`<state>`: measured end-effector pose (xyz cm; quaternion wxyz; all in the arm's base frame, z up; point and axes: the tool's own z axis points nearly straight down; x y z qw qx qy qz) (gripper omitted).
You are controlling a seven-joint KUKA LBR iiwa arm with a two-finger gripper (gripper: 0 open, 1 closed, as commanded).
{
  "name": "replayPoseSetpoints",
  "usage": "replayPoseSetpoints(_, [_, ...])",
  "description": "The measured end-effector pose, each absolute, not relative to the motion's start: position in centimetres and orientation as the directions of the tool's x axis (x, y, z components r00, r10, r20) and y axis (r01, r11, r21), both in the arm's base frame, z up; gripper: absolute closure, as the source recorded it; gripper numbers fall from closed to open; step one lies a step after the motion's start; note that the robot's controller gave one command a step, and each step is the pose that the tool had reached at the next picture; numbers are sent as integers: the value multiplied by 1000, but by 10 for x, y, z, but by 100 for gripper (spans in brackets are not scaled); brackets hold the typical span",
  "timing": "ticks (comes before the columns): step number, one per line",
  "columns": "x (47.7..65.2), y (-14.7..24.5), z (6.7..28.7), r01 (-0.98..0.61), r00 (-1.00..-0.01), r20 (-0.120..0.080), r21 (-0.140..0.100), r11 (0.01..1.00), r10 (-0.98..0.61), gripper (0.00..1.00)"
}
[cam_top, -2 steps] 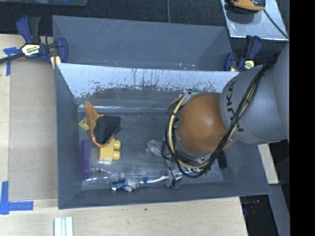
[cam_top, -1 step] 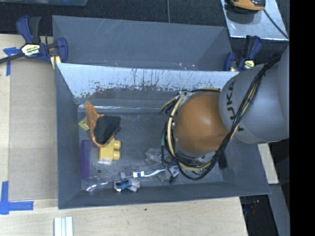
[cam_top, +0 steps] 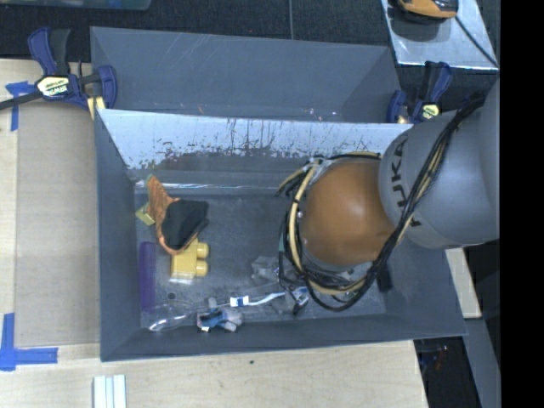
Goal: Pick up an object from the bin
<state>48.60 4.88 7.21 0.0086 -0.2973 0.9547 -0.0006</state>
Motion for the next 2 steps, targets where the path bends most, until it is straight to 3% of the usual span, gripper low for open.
replayPoseSetpoints(2, [486,48,116,-566,-824,-14,-6,824,-566,100])
